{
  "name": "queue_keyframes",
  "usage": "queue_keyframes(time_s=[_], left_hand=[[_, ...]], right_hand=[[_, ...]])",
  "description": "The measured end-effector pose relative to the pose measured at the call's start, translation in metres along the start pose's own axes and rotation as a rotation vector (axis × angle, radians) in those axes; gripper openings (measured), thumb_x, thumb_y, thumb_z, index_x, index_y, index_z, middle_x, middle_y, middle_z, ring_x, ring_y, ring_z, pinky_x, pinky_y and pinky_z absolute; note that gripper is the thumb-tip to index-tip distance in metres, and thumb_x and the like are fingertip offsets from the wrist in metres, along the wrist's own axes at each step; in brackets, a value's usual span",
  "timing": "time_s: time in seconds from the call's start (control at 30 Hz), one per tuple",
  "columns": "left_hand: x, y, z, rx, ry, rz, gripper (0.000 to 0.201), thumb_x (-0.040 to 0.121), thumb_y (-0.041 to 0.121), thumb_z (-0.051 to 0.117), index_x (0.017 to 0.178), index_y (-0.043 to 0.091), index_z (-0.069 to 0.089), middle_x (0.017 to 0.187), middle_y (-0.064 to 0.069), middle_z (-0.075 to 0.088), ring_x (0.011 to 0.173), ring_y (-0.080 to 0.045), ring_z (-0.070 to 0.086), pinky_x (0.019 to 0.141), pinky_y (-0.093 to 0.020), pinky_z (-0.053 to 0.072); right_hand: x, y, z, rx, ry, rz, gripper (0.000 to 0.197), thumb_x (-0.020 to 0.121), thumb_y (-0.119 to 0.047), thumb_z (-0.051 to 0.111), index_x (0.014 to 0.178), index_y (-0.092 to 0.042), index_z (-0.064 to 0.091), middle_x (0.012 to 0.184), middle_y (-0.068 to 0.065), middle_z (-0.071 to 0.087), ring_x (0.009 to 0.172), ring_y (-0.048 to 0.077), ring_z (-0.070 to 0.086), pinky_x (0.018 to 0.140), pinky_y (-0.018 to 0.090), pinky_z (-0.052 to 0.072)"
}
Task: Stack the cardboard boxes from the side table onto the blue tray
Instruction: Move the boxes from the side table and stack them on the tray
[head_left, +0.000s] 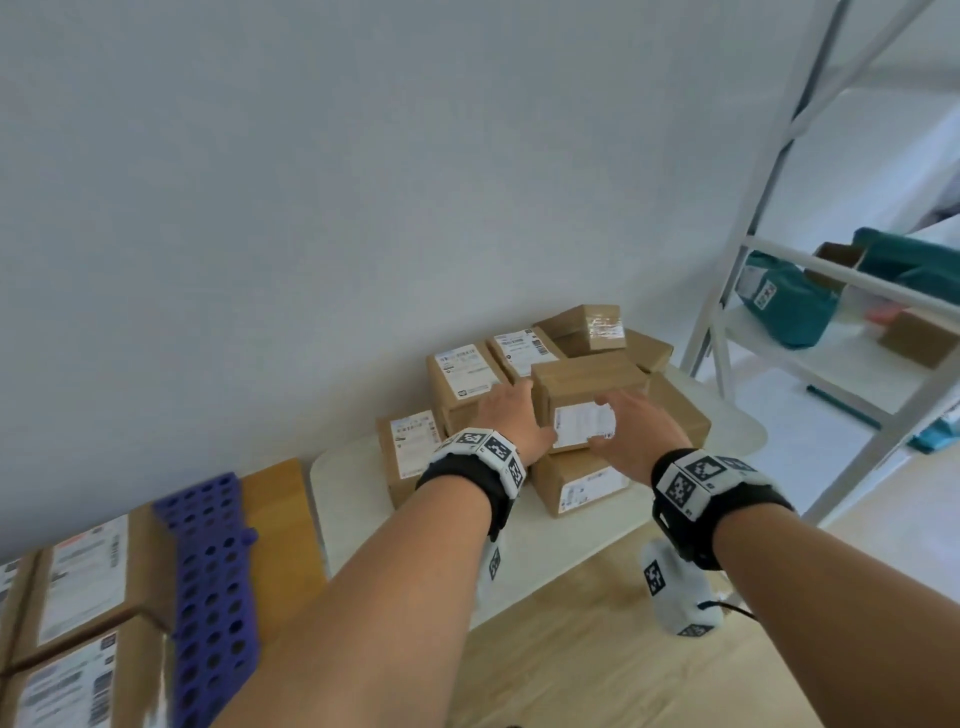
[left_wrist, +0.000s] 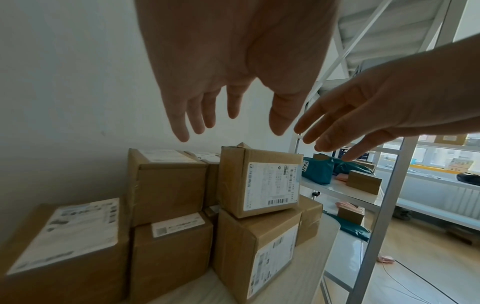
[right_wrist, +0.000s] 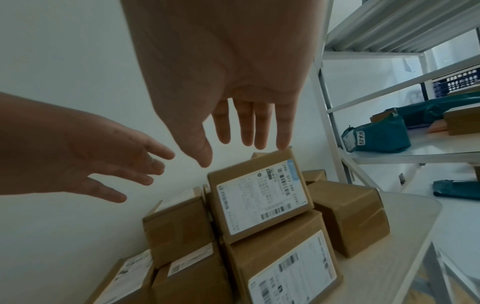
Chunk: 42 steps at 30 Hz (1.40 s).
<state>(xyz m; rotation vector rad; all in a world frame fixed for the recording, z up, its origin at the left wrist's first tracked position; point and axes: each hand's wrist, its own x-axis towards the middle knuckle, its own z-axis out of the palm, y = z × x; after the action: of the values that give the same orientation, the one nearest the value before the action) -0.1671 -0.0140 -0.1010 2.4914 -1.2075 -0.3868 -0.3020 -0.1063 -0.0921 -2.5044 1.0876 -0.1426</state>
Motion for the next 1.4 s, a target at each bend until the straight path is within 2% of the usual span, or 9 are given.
queue_keyframes(time_s=[0.13, 0.37, 0.53, 0.63, 0.73, 0.87, 1.03, 1.23, 1.4], left_hand=[[0.047, 0.017, 0.003, 0.021, -0.034, 0.056, 0.073, 0.085, 0.036, 0.067, 0.147, 0.016, 0.034, 0.146, -0.008, 0.037, 0.134, -0.027, 0.038, 0.106, -0.041, 0.041], [0.114, 0.029, 0.019, 0.151, -0.136, 0.098, 0.093, 0.076, 0.047, 0.072, 0.151, 0.020, 0.025, 0.155, -0.008, 0.027, 0.142, -0.028, 0.028, 0.110, -0.049, 0.038], [0.135, 0.033, 0.039, 0.203, -0.191, 0.079, 0.090, 0.069, 0.058, 0.072, 0.143, 0.025, 0.032, 0.137, -0.010, 0.043, 0.129, -0.031, 0.040, 0.101, -0.051, 0.043], [0.139, 0.032, 0.046, 0.216, -0.180, 0.085, 0.087, 0.070, 0.058, 0.071, 0.141, 0.026, 0.032, 0.134, -0.010, 0.044, 0.125, -0.031, 0.042, 0.101, -0.050, 0.042], [0.138, 0.031, 0.046, 0.201, -0.179, 0.082, 0.092, 0.069, 0.061, 0.072, 0.143, 0.027, 0.029, 0.133, -0.011, 0.041, 0.122, -0.031, 0.043, 0.100, -0.050, 0.043], [0.130, 0.030, 0.044, 0.119, -0.170, 0.023, 0.099, 0.064, 0.065, 0.075, 0.143, 0.025, 0.031, 0.133, -0.008, 0.040, 0.121, -0.028, 0.045, 0.098, -0.048, 0.046], [0.111, 0.024, 0.031, -0.072, -0.110, -0.044, 0.102, 0.061, 0.069, 0.074, 0.143, 0.025, 0.033, 0.131, -0.005, 0.043, 0.116, -0.027, 0.053, 0.093, -0.044, 0.051], [0.068, 0.008, 0.003, -0.297, -0.017, -0.125, 0.088, 0.060, 0.067, 0.076, 0.129, 0.024, 0.044, 0.111, 0.005, 0.053, 0.096, -0.019, 0.061, 0.082, -0.036, 0.055], [0.016, -0.012, -0.017, -0.366, 0.059, -0.195, 0.103, 0.055, 0.072, 0.073, 0.140, 0.025, 0.038, 0.132, 0.001, 0.051, 0.112, -0.023, 0.061, 0.095, -0.041, 0.052]], right_hand=[[0.039, 0.017, -0.011, 0.018, 0.015, 0.019, 0.052, 0.088, -0.024, 0.064, 0.137, -0.024, 0.047, 0.143, 0.002, 0.043, 0.122, 0.023, 0.053, 0.097, 0.039, 0.050], [0.089, 0.043, -0.005, -0.005, 0.036, 0.030, 0.053, 0.087, -0.020, 0.062, 0.138, -0.023, 0.049, 0.149, 0.000, 0.037, 0.135, 0.022, 0.036, 0.110, 0.036, 0.034], [0.097, 0.057, 0.009, 0.032, 0.093, 0.009, 0.038, 0.087, -0.021, 0.064, 0.124, -0.024, 0.056, 0.138, -0.003, 0.044, 0.122, 0.020, 0.047, 0.098, 0.034, 0.047], [0.101, 0.060, 0.014, 0.074, 0.119, -0.002, 0.037, 0.086, -0.020, 0.065, 0.121, -0.026, 0.056, 0.134, -0.004, 0.045, 0.112, 0.019, 0.051, 0.086, 0.037, 0.056], [0.103, 0.061, 0.014, 0.078, 0.129, 0.001, 0.039, 0.085, -0.020, 0.066, 0.122, -0.025, 0.055, 0.132, -0.004, 0.046, 0.108, 0.016, 0.051, 0.085, 0.034, 0.055], [0.098, 0.059, 0.014, 0.115, 0.150, 0.030, 0.055, 0.086, -0.021, 0.066, 0.136, -0.022, 0.044, 0.134, -0.002, 0.048, 0.111, 0.017, 0.053, 0.089, 0.030, 0.048], [0.083, 0.049, 0.007, 0.180, 0.231, 0.063, 0.065, 0.090, -0.024, 0.061, 0.146, -0.022, 0.028, 0.134, 0.001, 0.050, 0.111, 0.019, 0.056, 0.080, 0.027, 0.039], [0.054, 0.029, 0.002, 0.183, 0.253, 0.024, 0.056, 0.091, -0.024, 0.056, 0.141, -0.024, 0.029, 0.127, 0.003, 0.055, 0.091, 0.020, 0.064, 0.068, 0.035, 0.059], [0.016, 0.002, 0.006, 0.195, 0.216, -0.035, 0.060, 0.092, -0.024, 0.057, 0.145, -0.018, 0.030, 0.131, 0.006, 0.051, 0.103, 0.022, 0.060, 0.083, 0.039, 0.056]])
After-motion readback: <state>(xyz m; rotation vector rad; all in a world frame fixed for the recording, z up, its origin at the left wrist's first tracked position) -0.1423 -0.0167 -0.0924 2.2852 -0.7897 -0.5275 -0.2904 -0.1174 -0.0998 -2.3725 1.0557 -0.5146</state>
